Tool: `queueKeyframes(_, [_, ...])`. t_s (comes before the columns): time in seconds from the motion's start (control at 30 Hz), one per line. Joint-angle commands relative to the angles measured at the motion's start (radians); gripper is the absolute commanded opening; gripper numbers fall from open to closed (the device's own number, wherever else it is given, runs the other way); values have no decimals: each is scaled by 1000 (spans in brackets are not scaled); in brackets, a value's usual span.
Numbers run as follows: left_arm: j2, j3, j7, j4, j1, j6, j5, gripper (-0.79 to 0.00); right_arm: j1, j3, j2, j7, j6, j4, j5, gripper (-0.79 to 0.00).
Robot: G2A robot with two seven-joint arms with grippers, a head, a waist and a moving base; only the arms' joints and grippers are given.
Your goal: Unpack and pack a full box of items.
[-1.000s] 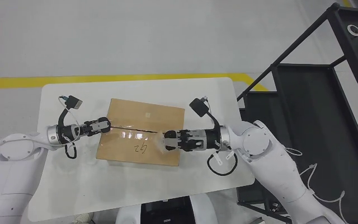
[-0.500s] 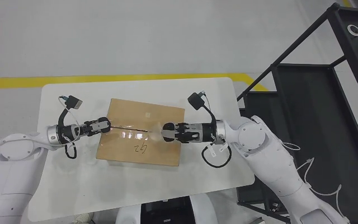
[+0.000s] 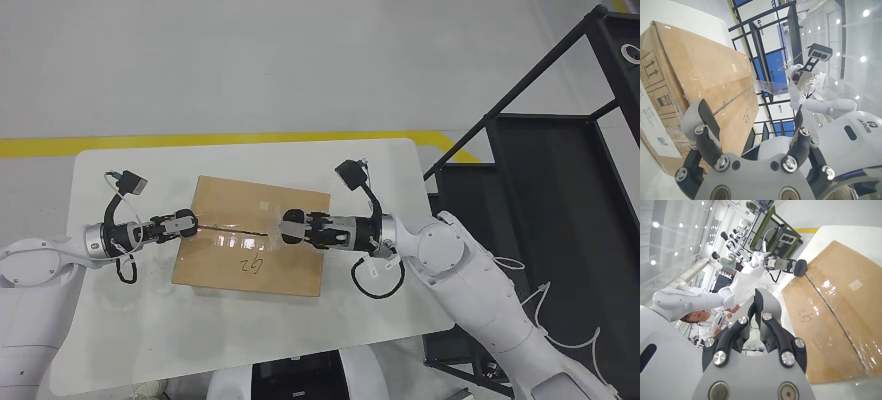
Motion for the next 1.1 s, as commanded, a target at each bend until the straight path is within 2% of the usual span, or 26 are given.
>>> queueKeyframes(0.0, [0,0,0,0,0,0,0,0,20,-30,-10,-43,-2,9,0,-785])
queueKeyframes(0.3, [0,0,0,0,0,0,0,0,127,-177,-63,-210,14,108,-68,-785])
queueKeyframes(0.63, [0,0,0,0,0,0,0,0,163,-318,-117,-333,44,182,-175,-785])
queueKeyframes(1.07, [0,0,0,0,0,0,0,0,194,-406,-182,-540,87,290,-325,-785])
